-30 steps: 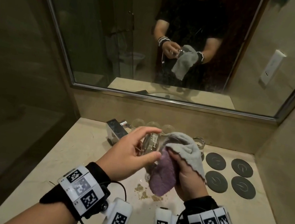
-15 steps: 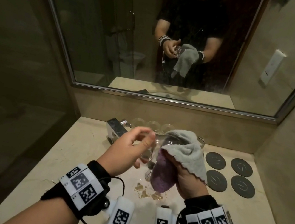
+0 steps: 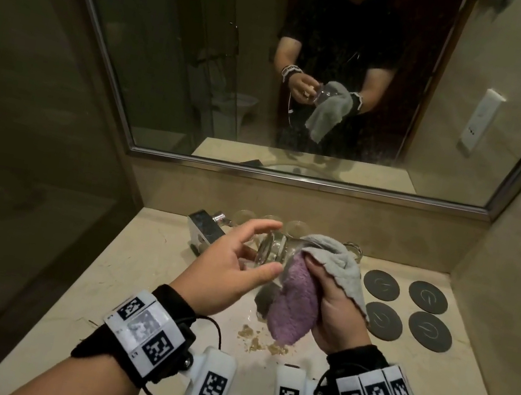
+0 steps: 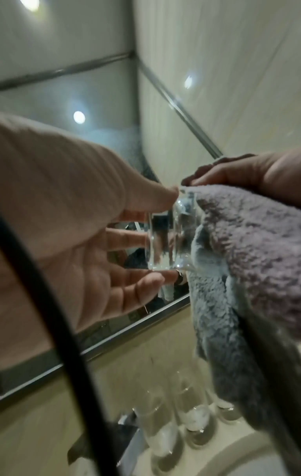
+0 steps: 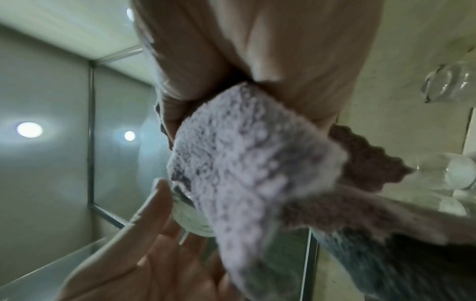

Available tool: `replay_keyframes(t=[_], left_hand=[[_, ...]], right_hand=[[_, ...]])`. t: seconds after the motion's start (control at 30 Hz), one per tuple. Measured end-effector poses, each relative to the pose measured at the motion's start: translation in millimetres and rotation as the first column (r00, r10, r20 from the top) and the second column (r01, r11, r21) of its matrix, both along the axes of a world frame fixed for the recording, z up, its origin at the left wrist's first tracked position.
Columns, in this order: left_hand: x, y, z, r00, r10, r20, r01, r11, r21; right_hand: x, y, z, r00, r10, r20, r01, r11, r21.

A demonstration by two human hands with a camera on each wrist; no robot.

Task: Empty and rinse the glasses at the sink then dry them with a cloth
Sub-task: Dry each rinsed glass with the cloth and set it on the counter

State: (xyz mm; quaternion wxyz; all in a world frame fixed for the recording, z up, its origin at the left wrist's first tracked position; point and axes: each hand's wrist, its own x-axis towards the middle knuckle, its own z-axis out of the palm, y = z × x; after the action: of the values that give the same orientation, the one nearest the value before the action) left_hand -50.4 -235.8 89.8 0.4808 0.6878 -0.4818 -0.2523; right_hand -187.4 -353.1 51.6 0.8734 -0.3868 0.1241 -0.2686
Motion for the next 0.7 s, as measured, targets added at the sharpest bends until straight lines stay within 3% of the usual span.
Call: replay_keyframes(t=[0.1,0.13,0.3,0.33,0.43,0.47,0.63,0.7], left_hand=[[-4,-5,6,0.969,0.119,-0.217,-0.105,0.992,0.075],[-3,-6,7,0.966,0.134,-0.222,-0.119,0.990,0.078],[2,3,2,0.999,0.001,0.053,-0.001,1.000,-0.010],[2,4,1,0.999,0.008,0.054,-0.008,1.000,0.005],[-5,1,6,0.985,0.094,-0.147,-0.086,0.994,0.063],[-6,1,7,0.982,0.108,-0.156,-0.099,0.993,0.066],[0,13,0,0.994,-0.007,0.107,0.006,1.000,0.002],[0,14,-1,0.999,0.011,0.045,-0.013,0.999,0.040]], right_hand=[[5,4,-3,0.997,-0.071,-0.012,0.071,0.997,-0.037],[6,7,-4,0.994,-0.108,-0.017,0.107,0.994,-0.031],[2,4,4,1.000,-0.019,-0.008,0.019,0.995,0.102],[1,4,5,1.000,-0.021,0.008,0.020,0.995,0.097],[4,9,1,0.996,-0.088,-0.022,0.088,0.996,0.000],[6,12,0,0.992,-0.120,-0.029,0.119,0.992,-0.033],[5,13,2,0.998,-0.063,-0.027,0.064,0.997,0.047],[6,14,4,0.999,-0.044,0.015,0.043,0.998,0.041]])
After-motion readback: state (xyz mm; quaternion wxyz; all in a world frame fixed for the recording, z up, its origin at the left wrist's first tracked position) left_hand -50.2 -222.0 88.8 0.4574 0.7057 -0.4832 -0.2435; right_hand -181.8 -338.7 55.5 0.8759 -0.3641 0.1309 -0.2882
